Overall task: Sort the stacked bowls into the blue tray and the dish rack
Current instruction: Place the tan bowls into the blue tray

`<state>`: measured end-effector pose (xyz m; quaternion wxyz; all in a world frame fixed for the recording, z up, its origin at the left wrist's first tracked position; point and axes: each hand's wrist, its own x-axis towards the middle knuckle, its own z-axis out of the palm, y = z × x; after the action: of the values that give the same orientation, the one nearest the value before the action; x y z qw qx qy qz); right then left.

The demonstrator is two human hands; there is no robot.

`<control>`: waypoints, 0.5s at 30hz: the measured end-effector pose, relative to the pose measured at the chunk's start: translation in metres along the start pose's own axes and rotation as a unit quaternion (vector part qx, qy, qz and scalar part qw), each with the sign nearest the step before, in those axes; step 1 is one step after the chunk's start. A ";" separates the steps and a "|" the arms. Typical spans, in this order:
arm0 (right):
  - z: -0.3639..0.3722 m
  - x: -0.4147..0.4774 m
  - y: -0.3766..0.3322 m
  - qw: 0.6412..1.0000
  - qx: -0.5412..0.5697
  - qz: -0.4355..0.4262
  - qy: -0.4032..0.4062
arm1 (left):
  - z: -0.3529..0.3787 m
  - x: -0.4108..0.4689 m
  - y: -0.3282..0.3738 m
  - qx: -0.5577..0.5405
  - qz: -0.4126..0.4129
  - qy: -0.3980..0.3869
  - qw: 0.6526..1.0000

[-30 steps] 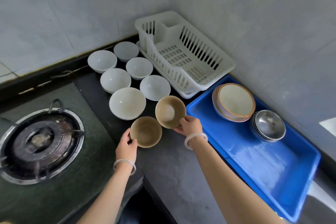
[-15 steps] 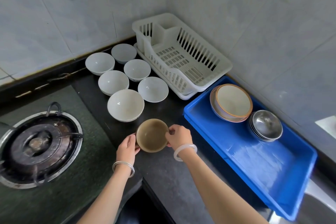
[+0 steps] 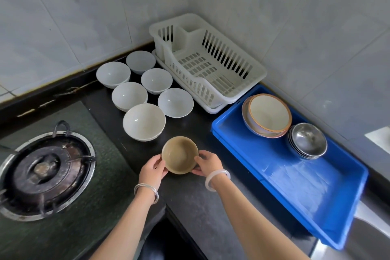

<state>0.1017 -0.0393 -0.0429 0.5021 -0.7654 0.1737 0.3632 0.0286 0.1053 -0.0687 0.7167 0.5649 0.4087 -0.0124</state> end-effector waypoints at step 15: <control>-0.126 -0.053 0.023 0.944 0.170 -0.145 0.244 | 0.135 -0.040 0.052 0.058 0.086 -0.200 0.974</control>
<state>0.0995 -0.1674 0.0106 0.6139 -0.7509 0.2372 0.0542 0.1039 -0.0048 0.0006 0.7486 0.6245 0.2052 -0.0868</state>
